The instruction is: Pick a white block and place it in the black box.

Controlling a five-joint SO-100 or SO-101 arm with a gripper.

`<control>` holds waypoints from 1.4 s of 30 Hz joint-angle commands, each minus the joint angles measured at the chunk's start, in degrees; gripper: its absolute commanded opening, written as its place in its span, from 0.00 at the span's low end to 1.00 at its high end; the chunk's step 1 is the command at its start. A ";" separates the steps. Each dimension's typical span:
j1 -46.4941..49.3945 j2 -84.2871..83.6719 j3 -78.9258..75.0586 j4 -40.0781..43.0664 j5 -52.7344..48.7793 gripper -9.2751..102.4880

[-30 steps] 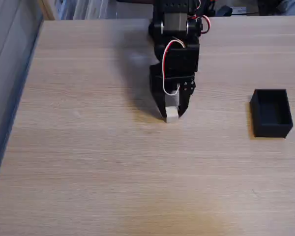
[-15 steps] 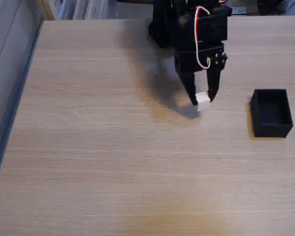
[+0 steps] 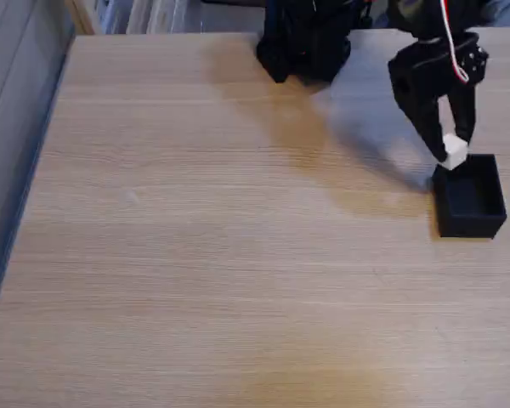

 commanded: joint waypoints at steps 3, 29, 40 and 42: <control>-2.99 -5.01 -5.98 -1.93 1.41 0.08; -2.90 -8.96 -6.15 -5.19 2.99 0.30; -1.93 -8.17 -6.24 -5.36 1.93 0.29; -0.88 -6.15 -4.48 -4.92 1.85 0.15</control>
